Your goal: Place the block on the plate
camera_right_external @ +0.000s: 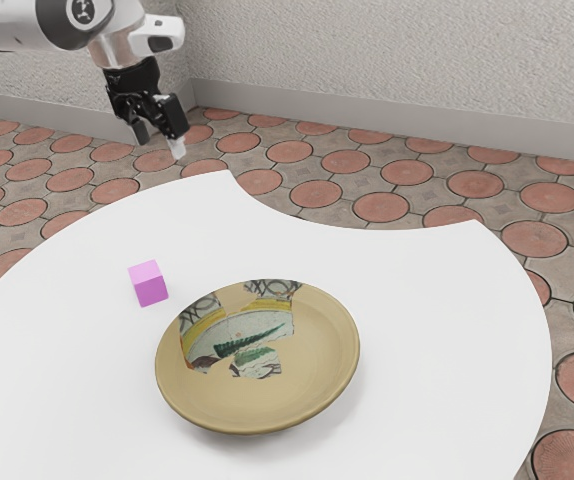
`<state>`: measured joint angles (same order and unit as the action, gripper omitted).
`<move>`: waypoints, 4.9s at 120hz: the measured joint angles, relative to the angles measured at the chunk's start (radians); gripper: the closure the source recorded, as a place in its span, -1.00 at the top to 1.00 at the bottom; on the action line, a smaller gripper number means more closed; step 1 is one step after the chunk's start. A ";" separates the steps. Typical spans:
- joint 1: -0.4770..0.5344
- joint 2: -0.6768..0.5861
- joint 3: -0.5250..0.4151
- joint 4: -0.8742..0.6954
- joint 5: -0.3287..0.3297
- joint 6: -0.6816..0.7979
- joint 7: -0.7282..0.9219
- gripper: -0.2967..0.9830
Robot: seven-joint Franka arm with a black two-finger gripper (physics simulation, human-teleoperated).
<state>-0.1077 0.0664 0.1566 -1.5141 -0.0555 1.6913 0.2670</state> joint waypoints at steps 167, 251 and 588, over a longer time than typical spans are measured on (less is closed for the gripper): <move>0.213 0.442 0.062 -0.089 -0.019 0.323 0.685 0.54; 0.214 0.578 0.063 -0.075 -0.067 0.466 0.769 0.53; -0.104 0.039 -0.035 -0.069 0.018 0.089 0.410 0.53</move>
<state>-0.2118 0.1059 0.1216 -1.5827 -0.0379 1.7804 0.6766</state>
